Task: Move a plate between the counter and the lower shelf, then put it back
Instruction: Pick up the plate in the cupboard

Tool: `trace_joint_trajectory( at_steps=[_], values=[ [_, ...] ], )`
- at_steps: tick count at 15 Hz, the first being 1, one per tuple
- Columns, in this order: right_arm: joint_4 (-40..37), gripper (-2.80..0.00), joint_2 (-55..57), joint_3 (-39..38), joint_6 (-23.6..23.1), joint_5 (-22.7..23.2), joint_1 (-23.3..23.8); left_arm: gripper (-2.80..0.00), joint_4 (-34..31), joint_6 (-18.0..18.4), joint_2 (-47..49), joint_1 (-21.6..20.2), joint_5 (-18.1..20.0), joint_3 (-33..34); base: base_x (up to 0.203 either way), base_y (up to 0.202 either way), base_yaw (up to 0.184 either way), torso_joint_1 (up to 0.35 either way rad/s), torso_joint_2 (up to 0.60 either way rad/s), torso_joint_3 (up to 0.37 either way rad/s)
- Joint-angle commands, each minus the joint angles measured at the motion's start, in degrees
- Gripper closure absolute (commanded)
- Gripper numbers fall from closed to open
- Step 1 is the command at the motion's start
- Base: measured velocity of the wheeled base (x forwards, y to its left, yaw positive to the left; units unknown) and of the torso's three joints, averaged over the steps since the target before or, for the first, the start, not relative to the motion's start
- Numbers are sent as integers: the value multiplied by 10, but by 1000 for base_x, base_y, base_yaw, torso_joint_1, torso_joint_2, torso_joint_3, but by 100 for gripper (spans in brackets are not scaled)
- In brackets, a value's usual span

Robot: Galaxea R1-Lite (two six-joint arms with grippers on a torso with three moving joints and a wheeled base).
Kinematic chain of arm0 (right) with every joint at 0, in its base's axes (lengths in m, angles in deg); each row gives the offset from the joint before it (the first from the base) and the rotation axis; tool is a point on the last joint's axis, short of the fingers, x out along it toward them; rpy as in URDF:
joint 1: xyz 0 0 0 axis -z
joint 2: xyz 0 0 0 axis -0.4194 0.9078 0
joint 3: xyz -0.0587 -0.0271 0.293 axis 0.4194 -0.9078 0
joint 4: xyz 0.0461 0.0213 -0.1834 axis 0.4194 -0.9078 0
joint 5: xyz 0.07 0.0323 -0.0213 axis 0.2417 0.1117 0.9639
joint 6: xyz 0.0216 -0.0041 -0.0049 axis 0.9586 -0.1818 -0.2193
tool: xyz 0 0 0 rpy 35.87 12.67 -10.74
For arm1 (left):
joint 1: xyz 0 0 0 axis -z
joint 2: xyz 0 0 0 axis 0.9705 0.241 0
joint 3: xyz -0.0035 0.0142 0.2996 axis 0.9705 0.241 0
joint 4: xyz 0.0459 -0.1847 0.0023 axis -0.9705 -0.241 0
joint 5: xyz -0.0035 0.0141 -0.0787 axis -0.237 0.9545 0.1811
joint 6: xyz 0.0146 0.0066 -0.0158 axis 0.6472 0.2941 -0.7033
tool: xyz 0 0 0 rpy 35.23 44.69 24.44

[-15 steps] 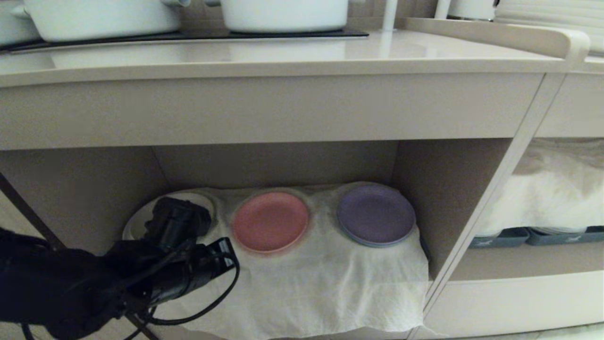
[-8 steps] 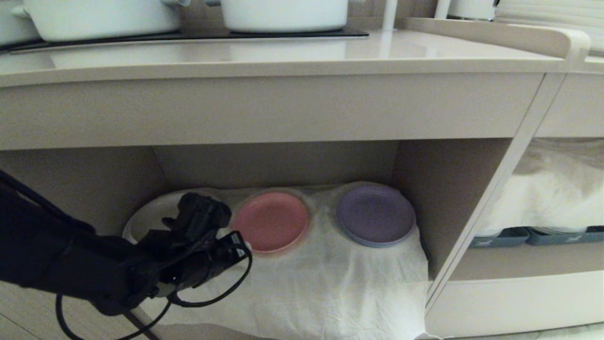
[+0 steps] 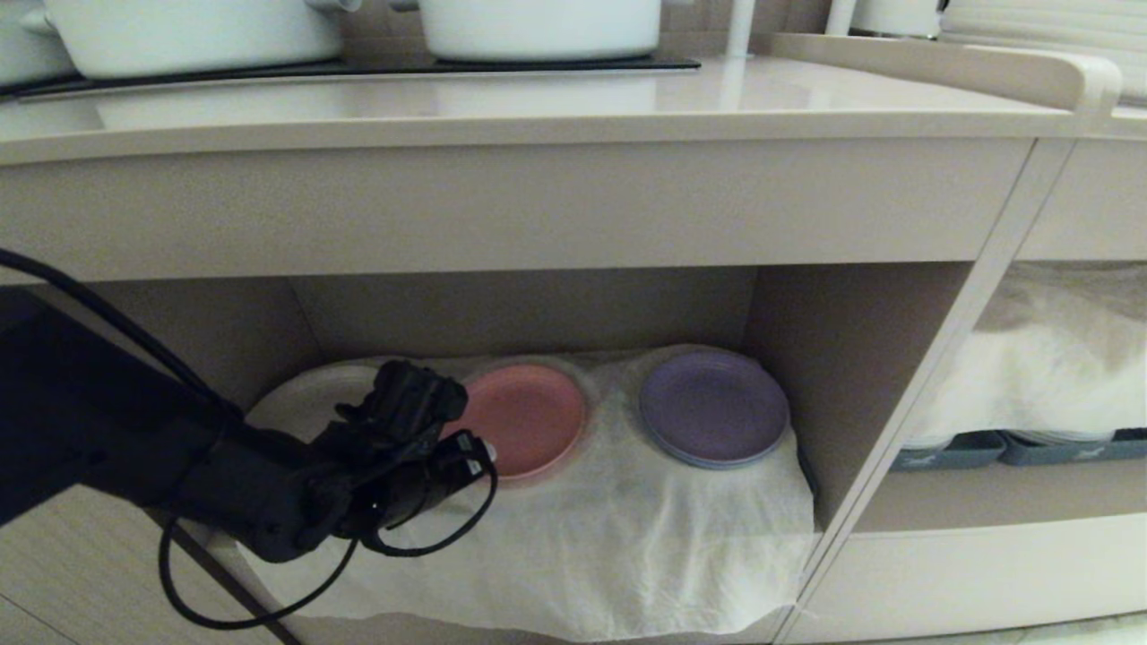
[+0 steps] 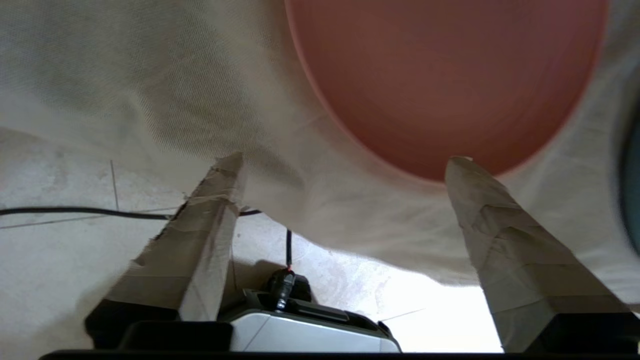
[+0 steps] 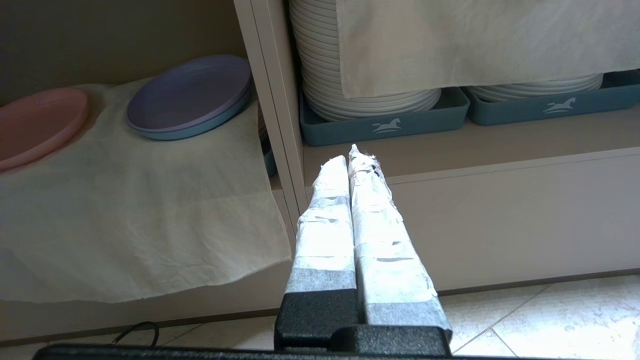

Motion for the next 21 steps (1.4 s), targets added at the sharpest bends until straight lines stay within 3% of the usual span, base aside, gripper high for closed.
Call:
trace_joint_trajectory(
  at_steps=[1,8,13,21],
  values=[
    [0,0,0,0,0,0,0,-280,2,-2,18,0,-1,-11,0,0,0,0,0,0],
    [0,0,0,0,0,0,0,-280,-6,-2,52,-4,-13,-52,0,0,0,0,0,0],
    [0,0,0,0,0,0,0,-280,-67,4,65,-11,-14,-96,0,0,0,0,0,0],
    [0,0,0,0,0,0,0,-280,-72,20,80,-18,-19,-99,0,0,0,0,0,0]
  ],
)
